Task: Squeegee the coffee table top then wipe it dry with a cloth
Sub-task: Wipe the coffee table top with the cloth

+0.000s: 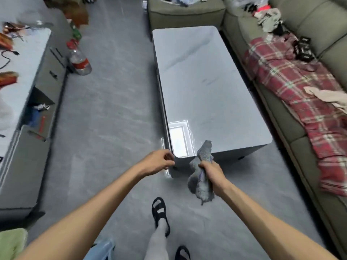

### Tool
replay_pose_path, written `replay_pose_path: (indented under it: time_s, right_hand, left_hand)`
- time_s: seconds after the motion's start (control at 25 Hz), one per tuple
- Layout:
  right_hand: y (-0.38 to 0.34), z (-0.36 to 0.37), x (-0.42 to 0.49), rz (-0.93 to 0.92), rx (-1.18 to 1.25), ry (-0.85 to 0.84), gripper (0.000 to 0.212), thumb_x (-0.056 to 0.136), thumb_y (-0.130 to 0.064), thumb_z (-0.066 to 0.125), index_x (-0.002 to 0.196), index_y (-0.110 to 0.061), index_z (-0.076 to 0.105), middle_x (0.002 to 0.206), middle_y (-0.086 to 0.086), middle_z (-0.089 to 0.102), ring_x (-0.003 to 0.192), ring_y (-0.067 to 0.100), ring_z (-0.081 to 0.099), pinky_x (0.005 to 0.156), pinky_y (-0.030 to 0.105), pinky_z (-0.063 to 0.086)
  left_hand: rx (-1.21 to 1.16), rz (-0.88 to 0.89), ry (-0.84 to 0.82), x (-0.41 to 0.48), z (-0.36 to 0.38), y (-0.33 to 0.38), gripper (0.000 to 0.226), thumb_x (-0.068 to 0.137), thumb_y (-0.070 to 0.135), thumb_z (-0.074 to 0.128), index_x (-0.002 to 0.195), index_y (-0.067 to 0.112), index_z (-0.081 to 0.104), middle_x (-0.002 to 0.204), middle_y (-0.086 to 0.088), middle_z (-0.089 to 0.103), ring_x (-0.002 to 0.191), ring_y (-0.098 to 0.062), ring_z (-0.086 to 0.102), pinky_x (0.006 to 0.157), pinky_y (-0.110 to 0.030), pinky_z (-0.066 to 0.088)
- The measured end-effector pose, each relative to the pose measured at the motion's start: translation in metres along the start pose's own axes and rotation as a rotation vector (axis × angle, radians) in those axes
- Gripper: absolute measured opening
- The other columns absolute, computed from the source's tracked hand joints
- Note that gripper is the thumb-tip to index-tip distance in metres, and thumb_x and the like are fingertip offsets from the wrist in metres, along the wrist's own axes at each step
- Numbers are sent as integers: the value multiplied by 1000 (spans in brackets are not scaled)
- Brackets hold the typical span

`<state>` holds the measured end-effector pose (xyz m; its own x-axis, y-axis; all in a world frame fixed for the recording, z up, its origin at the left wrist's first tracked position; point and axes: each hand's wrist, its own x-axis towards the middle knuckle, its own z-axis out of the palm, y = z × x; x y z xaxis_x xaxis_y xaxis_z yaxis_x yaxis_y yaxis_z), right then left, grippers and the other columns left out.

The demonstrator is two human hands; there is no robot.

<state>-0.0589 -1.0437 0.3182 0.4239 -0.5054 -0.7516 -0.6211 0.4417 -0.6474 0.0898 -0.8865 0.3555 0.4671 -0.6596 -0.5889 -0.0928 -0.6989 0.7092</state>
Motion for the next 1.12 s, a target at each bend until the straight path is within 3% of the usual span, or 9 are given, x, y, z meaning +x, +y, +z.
replay_pose_path:
  time_s: [0.08, 0.24, 0.4, 0.56, 0.68, 0.8, 0.96, 1.04, 1.12]
  right_hand:
    - [0, -28, 43, 25, 33, 105, 23, 84, -17, 57, 102, -5, 64, 82, 12, 68, 74, 25, 64, 71, 33, 51]
    - [-6, -69, 101, 33, -13, 274, 26, 77, -30, 58, 97, -16, 67, 83, 9, 72, 78, 26, 67, 81, 45, 56]
    - [-49, -136, 182, -89, -309, 459, 28, 79, -38, 51, 101, -24, 60, 96, 6, 69, 91, 33, 62, 80, 41, 52]
    - [-95, -198, 277, -310, -734, 640, 32, 86, -37, 40, 111, -20, 49, 95, 12, 66, 86, 39, 60, 73, 42, 51]
    - [-71, -215, 379, -440, -1031, 582, 33, 88, -34, 49, 113, -13, 48, 97, 18, 65, 85, 41, 62, 68, 44, 52]
    - [-30, -222, 462, -410, -1248, 407, 53, 91, -51, 43, 128, -14, 49, 114, 22, 62, 97, 40, 60, 79, 47, 53]
    - [3, -206, 528, -446, -1283, 554, 74, 85, -68, 43, 143, -23, 33, 136, 25, 42, 121, 41, 40, 102, 51, 32]
    - [9, -195, 546, -427, -1231, 649, 78, 84, -71, 43, 143, -21, 31, 137, 25, 38, 123, 41, 37, 104, 51, 29]
    - [5, -191, 556, -443, -1172, 728, 69, 90, -63, 40, 135, -11, 41, 128, 26, 45, 116, 40, 42, 99, 49, 34]
  left_hand:
    - [30, -10, -3, 55, 5, 9, 23, 85, 22, 63, 106, 13, 66, 100, -3, 72, 89, -23, 68, 83, -37, 54]
    - [19, -87, -6, 131, 22, 27, 21, 83, 22, 63, 104, 17, 66, 96, -1, 70, 84, -19, 67, 76, -32, 54]
    - [46, -112, -3, 214, 47, 47, 23, 86, 20, 60, 108, 18, 64, 108, -4, 68, 98, -23, 64, 78, -27, 47]
    - [63, -119, 118, 290, 75, 54, 26, 88, 19, 57, 113, 16, 63, 113, -1, 66, 103, -21, 59, 80, -26, 41]
    - [78, -161, 235, 363, 103, 27, 29, 89, 16, 55, 118, 15, 59, 119, -1, 62, 103, -20, 58, 84, -29, 44]
    - [130, -243, 388, 421, 124, -22, 38, 87, 14, 51, 126, 14, 53, 130, -7, 56, 117, -26, 53, 90, -34, 42]
    - [355, -258, 533, 462, 125, -88, 37, 90, 20, 50, 124, 5, 49, 126, -16, 53, 121, -36, 46, 102, -44, 39]
    - [486, -195, 530, 472, 120, -112, 31, 91, 24, 50, 113, 3, 48, 117, -18, 50, 116, -39, 44, 100, -49, 39]
    - [524, -172, 506, 475, 117, -125, 34, 92, 25, 49, 118, 3, 45, 126, -19, 46, 123, -39, 40, 101, -52, 39]
